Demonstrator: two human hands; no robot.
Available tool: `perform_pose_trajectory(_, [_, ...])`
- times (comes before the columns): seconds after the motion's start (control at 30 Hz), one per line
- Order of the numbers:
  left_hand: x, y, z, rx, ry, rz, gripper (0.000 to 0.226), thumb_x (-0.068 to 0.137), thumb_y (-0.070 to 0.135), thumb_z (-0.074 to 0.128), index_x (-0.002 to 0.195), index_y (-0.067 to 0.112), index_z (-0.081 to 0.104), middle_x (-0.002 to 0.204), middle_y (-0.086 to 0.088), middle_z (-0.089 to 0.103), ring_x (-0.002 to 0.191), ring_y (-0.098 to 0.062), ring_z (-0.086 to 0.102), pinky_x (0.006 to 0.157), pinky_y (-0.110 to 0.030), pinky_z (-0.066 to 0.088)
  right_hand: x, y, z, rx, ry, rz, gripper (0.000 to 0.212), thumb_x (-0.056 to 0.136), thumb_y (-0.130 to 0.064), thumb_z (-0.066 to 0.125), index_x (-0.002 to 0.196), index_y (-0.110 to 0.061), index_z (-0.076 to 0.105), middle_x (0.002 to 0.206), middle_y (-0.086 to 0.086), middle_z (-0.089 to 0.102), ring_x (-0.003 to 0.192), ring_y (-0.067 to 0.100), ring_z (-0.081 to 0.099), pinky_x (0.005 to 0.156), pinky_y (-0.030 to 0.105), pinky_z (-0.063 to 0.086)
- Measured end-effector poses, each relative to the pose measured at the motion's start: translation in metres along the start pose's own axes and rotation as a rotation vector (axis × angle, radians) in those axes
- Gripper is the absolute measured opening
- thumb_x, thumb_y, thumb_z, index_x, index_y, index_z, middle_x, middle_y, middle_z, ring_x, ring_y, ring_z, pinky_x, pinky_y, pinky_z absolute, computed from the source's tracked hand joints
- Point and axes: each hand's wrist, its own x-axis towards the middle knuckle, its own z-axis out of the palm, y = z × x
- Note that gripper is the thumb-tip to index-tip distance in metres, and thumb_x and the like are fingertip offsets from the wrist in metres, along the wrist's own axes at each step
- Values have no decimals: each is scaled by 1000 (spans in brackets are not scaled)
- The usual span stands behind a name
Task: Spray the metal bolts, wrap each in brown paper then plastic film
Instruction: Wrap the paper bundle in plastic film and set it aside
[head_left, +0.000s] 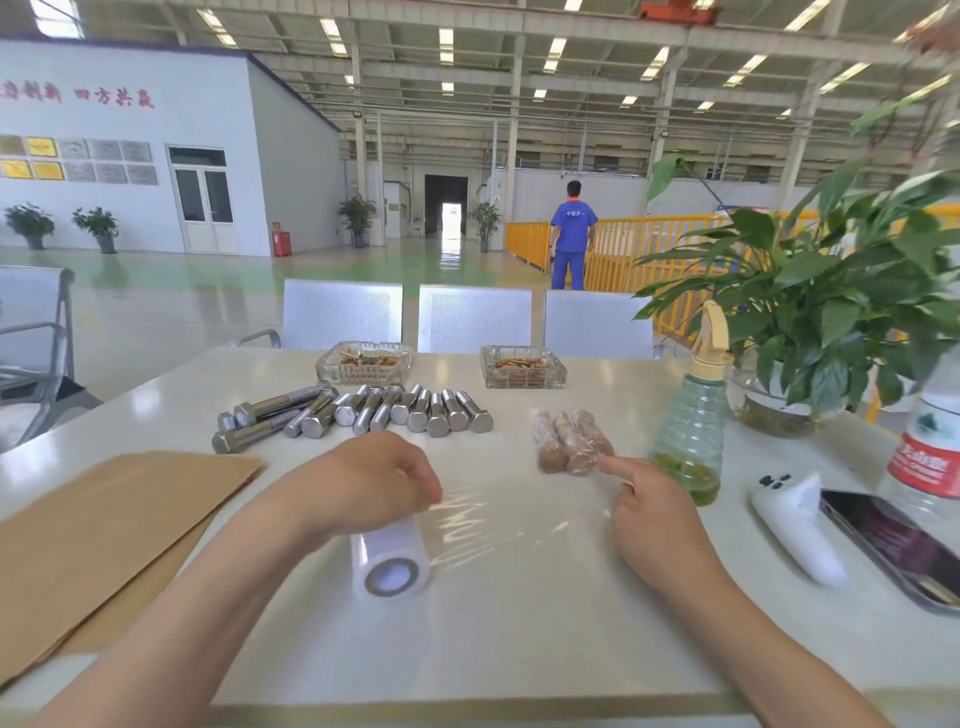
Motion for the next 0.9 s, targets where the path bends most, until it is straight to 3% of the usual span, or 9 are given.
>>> perform_pose_trajectory(0.13, [5,-2,6,261,143,-101,24,93,24,52,90,19,76,97,1,70,94,-21,64,82,-28,54,-16,-9,1,-172,-12,-24,51,96,1,41,142,-13,56,144,3,53,132,26,51,107,38,42])
perform_pose_trajectory(0.2, [1,-3,11,370,184,-116,30,92,42,56,75,17,61,86,0,58,93,-28,60,83,-33,51,-22,-15,1,-275,-32,5,49,98,-6,38,145,-17,50,150,-1,44,131,28,53,103,41,45])
perform_pose_trajectory(0.27, [-4,-2,15,486,163,-117,38,86,54,62,72,20,54,88,2,43,96,-29,53,83,-36,49,-26,-18,0,-356,-47,21,48,99,-9,37,145,-19,46,156,-5,37,126,30,56,96,42,46])
perform_pose_trajectory(0.37, [-11,-7,9,514,150,-121,22,81,44,69,96,30,61,110,4,47,108,-25,54,92,-37,50,-29,-16,-1,-429,-84,2,47,97,-7,37,141,-19,46,157,-7,33,122,32,58,93,42,48])
perform_pose_trajectory(0.53, [-11,-23,-14,230,82,-92,12,79,31,77,86,39,70,86,14,60,78,-3,60,61,-21,43,-29,-7,-7,-483,-168,-3,47,95,-2,34,136,-20,49,153,-5,39,126,27,53,97,38,40])
perform_pose_trajectory(0.63, [-11,-31,-15,146,110,-127,14,88,27,64,89,33,76,89,13,65,83,-4,61,69,-23,47,-30,-5,-12,-579,-177,-13,41,97,-7,35,131,-24,51,146,-7,44,124,25,52,92,40,35])
perform_pose_trajectory(0.7, [-9,-31,-11,231,182,-156,20,92,25,57,97,25,76,106,4,66,97,-16,63,84,-29,51,-33,-5,-11,-607,-183,-22,31,96,-10,35,118,-25,51,136,-8,48,115,24,49,91,40,38])
perform_pose_trajectory(0.77, [-8,-26,-5,468,234,-171,27,92,18,51,108,23,72,118,0,52,112,-25,53,94,-38,51,-36,-4,-10,-630,-185,-18,21,98,-13,34,108,-25,49,128,-9,50,108,22,45,90,40,38])
perform_pose_trajectory(0.9, [-16,-16,19,684,249,-200,30,95,23,45,119,18,61,108,1,38,118,-29,44,88,-39,44,-38,-2,-12,-663,-203,9,21,98,-14,33,108,-26,48,126,-10,49,112,21,40,89,38,34])
